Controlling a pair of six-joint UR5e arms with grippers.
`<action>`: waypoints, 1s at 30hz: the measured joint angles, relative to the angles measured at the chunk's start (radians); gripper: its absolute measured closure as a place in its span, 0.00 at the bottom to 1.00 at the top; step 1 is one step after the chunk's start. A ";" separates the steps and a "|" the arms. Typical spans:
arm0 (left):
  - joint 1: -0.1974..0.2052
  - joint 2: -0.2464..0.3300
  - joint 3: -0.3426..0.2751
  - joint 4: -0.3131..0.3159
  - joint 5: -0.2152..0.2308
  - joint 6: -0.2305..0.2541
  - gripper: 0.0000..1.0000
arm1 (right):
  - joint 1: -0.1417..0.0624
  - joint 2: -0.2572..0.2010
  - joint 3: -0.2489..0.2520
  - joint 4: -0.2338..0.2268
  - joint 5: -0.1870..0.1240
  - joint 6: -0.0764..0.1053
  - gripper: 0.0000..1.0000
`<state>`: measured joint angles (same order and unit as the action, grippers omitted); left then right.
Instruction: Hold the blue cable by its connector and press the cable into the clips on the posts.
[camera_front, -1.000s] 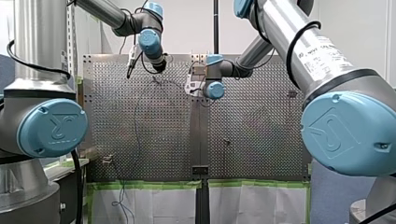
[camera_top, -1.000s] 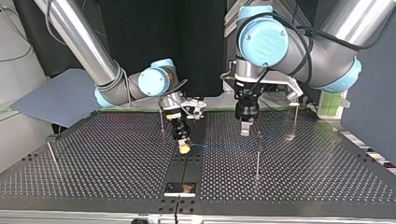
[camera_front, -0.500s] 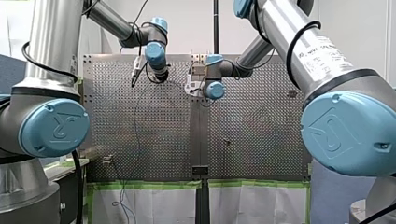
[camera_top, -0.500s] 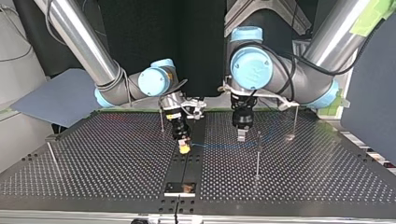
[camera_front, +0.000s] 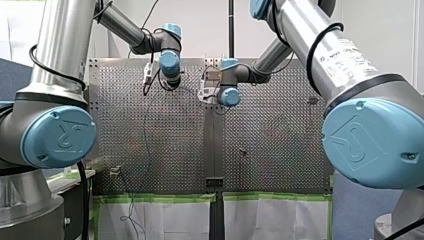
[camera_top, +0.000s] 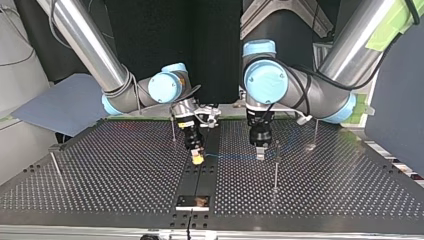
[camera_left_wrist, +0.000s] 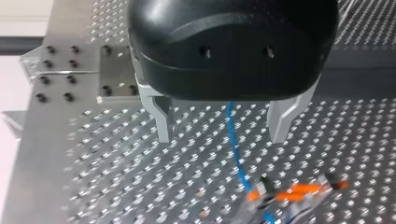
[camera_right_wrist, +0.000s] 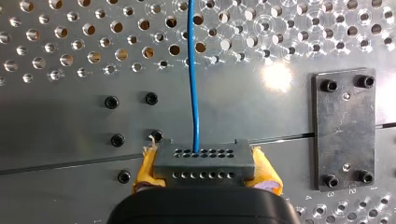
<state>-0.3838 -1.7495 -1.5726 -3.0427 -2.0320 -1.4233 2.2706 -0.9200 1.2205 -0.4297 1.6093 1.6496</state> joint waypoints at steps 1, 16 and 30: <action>0.000 -0.001 0.002 0.004 -0.002 -0.001 0.00 | 0.000 0.000 0.000 0.000 0.000 0.000 1.00; -0.008 -0.059 0.021 0.043 -0.006 -0.005 0.00 | 0.000 0.001 0.000 0.001 0.000 0.000 1.00; -0.023 -0.132 0.114 0.063 -0.051 -0.005 0.00 | -0.001 0.004 0.000 0.000 0.000 0.000 1.00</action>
<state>-0.4065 -1.8819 -1.4585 -2.9796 -2.0829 -1.4280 2.2699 -0.9157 1.2206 -0.4295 1.6093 1.6494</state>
